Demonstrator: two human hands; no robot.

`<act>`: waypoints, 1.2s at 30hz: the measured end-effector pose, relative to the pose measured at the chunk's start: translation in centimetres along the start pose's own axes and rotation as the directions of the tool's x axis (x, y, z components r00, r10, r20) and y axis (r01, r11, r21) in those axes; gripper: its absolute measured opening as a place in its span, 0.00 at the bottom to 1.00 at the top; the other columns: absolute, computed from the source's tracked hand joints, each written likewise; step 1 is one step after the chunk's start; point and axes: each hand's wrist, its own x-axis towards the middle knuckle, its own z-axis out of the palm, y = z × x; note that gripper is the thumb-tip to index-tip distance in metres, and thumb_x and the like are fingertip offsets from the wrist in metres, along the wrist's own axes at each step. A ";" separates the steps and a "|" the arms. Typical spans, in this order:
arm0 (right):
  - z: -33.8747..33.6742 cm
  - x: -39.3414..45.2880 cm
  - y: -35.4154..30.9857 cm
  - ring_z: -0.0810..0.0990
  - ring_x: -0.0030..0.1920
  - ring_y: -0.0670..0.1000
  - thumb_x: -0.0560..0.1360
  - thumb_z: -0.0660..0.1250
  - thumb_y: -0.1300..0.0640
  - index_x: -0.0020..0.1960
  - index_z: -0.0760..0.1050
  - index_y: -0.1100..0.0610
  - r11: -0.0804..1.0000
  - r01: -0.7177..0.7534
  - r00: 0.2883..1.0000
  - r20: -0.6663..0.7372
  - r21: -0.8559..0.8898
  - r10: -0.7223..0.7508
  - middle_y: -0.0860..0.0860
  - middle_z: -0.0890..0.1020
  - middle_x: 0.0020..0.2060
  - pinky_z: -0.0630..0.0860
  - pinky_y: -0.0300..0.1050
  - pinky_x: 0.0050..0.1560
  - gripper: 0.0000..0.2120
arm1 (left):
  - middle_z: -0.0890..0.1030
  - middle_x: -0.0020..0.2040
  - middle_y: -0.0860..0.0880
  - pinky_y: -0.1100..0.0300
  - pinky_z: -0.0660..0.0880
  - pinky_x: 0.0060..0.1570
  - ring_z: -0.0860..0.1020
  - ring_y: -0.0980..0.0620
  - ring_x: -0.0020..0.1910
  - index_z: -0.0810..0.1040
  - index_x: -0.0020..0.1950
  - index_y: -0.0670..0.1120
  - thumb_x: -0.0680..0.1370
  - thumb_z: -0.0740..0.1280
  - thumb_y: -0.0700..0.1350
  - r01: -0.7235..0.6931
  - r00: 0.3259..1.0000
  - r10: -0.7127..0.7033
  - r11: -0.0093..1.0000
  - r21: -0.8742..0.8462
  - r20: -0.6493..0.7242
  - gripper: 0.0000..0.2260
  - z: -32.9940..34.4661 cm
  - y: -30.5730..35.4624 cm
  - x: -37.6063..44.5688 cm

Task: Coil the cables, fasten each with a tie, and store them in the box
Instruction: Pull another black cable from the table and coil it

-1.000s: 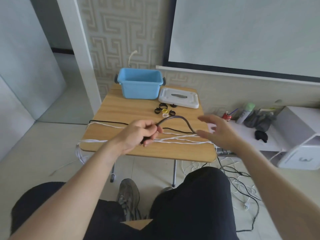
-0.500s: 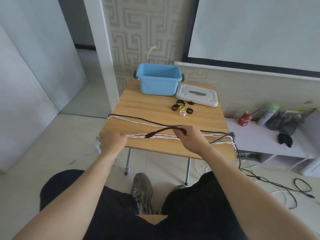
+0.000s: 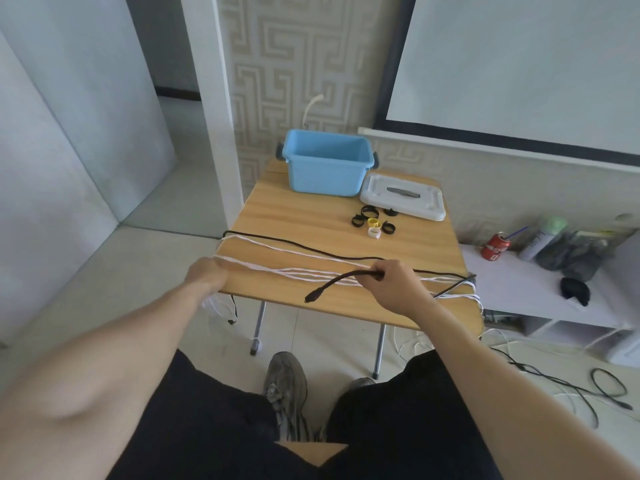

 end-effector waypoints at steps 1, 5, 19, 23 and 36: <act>-0.1 -0.1 0.0 0.69 0.31 0.49 0.80 0.68 0.47 0.41 0.76 0.58 1.000 0.001 1.000 0.014 0.001 -0.001 0.49 0.74 0.31 0.65 0.40 0.31 0.16 | 0.78 0.64 0.34 0.51 0.71 0.59 0.76 0.36 0.63 0.78 0.63 0.36 0.84 0.56 0.42 -0.044 0.999 0.044 0.999 -0.013 -0.009 0.16 -0.6 0.4 0.7; -0.3 -0.1 0.0 0.73 0.34 0.48 0.77 0.72 0.46 0.45 0.81 0.56 0.999 -0.016 1.000 0.010 0.051 0.016 0.48 0.77 0.33 0.69 0.39 0.34 0.12 | 0.79 0.65 0.43 0.54 0.70 0.59 0.76 0.39 0.64 0.78 0.64 0.45 0.81 0.60 0.41 -0.159 0.987 0.158 0.979 -0.125 -0.023 0.13 -2.8 2.9 1.5; -1.2 -1.0 -0.7 0.80 0.35 0.40 0.71 0.76 0.59 0.43 0.82 0.54 0.959 0.086 0.973 -0.230 0.270 -0.023 0.47 0.85 0.37 0.73 0.36 0.39 0.04 | 0.76 0.30 0.46 0.50 0.78 0.45 0.75 0.52 0.30 0.78 0.50 0.40 0.87 0.54 0.48 -0.326 0.773 0.624 0.547 -0.771 0.116 0.17 5.8 11.3 -20.1; -2.1 -2.7 2.3 0.81 0.40 0.41 0.72 0.77 0.49 0.48 0.81 0.49 0.955 0.117 0.968 -0.247 0.272 -0.048 0.45 0.85 0.41 0.77 0.37 0.43 0.08 | 0.68 0.29 0.50 0.55 0.72 0.36 0.66 0.51 0.27 0.77 0.50 0.39 0.86 0.55 0.43 0.024 0.838 0.520 0.269 -0.963 0.166 0.13 5.0 11.2 -21.0; -5.1 -3.7 11.7 0.75 0.51 0.48 0.72 0.76 0.44 0.45 0.82 0.49 0.982 -0.010 0.961 -0.274 -0.190 -0.043 0.44 0.81 0.44 0.66 0.50 0.57 0.09 | 0.66 0.30 0.52 0.58 0.62 0.36 0.62 0.54 0.27 0.78 0.55 0.42 0.85 0.55 0.45 0.330 0.849 0.486 -0.180 -0.927 0.208 0.13 3.8 9.1 -20.3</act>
